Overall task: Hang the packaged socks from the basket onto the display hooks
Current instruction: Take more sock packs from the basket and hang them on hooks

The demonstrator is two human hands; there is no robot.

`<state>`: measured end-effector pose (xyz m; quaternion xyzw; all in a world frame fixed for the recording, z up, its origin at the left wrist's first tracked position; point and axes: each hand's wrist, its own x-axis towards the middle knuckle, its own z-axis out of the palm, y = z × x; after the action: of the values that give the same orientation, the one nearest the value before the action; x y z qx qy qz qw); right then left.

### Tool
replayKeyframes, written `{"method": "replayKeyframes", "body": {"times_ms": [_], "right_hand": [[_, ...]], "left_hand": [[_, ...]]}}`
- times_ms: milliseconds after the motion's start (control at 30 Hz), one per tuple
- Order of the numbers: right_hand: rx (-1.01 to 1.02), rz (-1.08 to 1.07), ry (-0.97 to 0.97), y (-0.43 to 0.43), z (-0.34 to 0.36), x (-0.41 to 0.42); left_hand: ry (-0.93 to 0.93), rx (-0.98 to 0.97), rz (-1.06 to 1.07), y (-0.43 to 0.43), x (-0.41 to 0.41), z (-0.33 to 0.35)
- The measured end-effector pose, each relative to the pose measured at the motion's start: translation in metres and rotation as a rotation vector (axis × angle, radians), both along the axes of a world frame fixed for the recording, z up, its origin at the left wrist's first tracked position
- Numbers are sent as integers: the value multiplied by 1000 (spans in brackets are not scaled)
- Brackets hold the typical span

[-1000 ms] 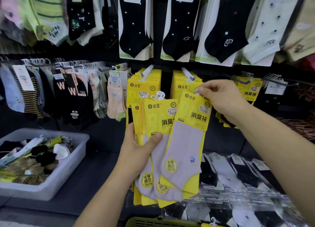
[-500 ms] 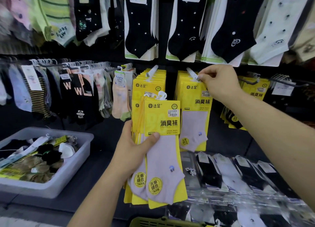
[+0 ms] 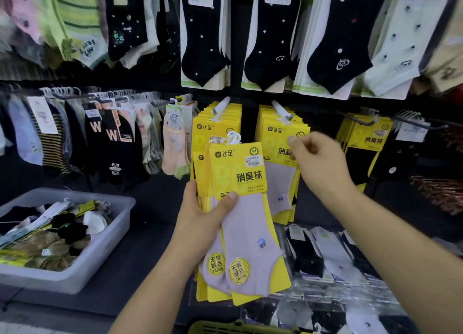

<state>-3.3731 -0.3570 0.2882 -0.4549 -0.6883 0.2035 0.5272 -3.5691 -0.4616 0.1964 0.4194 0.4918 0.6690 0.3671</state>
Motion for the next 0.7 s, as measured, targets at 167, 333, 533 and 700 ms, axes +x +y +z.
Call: {"method": "replayKeyframes", "body": {"times_ms": [167, 333, 533, 700], "right_hand": [[-270, 239, 25, -38, -31, -12], [-306, 249, 27, -34, -42, -11], [-410, 362, 285, -28, -50, 5], [-316, 232, 503, -18, -52, 23]], "left_hand": [[0, 6, 2, 2, 10, 0], [-4, 22, -8, 2, 14, 0], [-30, 13, -13, 4, 13, 0], [-22, 4, 30, 4, 4, -3]]}}
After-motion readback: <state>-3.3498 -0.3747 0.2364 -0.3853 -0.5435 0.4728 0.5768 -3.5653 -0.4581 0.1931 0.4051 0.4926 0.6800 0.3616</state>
